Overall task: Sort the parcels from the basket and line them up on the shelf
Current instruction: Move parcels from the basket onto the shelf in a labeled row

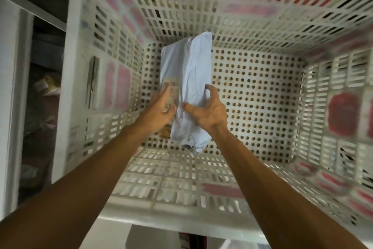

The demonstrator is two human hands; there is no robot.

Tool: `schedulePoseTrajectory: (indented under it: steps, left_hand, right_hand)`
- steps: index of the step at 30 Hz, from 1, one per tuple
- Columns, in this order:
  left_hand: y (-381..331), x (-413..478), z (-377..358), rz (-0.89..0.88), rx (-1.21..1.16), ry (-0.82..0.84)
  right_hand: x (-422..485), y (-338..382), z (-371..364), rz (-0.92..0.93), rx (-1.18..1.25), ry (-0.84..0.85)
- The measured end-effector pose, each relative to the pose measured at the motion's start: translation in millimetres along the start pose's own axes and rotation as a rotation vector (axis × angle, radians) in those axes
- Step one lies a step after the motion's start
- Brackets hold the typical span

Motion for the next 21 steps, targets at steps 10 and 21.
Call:
schedulePoseTrajectory:
  steps: [10,21]
  left_hand:
    - [-1,-16,-12,0.107,-0.282,0.070]
    - [-22,-42,3,0.209,-0.278,0.091]
  right_hand:
    - [-6,-10,-4,-0.019,-0.080,0.022]
    - [-61,-17,38,-0.070,0.197,0.032]
Point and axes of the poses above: each hand's wrist, its own x-axis towards the middle knuckle, its own z-axis out of the back of the hand, y = z × x, the point moved 1 cm from there along x, towards the middle knuckle, and after that the axes turned 3 degrees about -y, right-handed, at the moved point
